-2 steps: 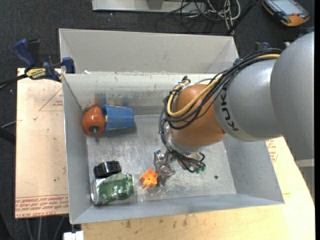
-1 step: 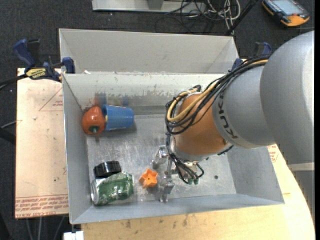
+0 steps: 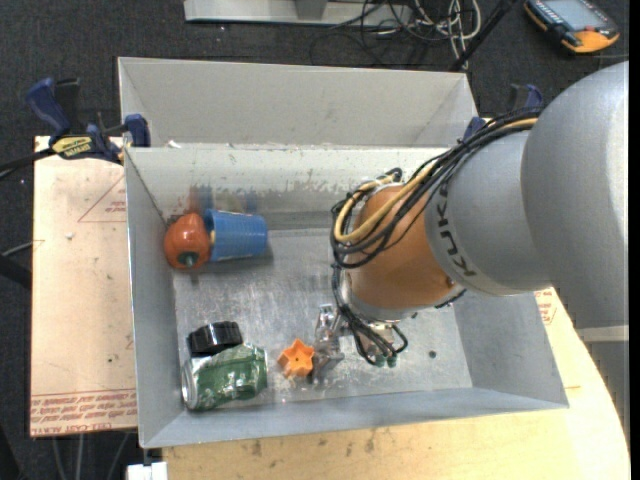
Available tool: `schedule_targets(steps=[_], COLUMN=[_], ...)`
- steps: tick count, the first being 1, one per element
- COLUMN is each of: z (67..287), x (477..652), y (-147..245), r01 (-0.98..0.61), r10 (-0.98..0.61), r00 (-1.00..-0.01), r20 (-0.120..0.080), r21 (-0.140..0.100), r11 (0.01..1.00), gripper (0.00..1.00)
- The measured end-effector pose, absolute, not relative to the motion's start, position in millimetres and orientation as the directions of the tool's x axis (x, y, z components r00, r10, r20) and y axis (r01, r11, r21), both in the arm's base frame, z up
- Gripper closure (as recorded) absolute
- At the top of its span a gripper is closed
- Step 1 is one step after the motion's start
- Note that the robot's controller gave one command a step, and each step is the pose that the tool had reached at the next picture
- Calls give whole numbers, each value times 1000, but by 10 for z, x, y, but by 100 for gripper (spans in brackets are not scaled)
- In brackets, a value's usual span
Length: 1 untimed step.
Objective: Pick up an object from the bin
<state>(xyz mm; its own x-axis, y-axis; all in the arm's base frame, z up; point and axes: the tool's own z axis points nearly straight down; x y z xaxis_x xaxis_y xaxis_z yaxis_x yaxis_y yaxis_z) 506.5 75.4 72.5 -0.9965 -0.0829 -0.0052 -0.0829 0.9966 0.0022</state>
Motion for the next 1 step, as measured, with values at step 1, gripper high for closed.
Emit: schedule_targets(steps=[1], z=[725], x=[5065], y=[754], r01=[-83], r10=[-83], r00=[-997], r20=[-5], r21=[2], r11=[997], gripper=[100])
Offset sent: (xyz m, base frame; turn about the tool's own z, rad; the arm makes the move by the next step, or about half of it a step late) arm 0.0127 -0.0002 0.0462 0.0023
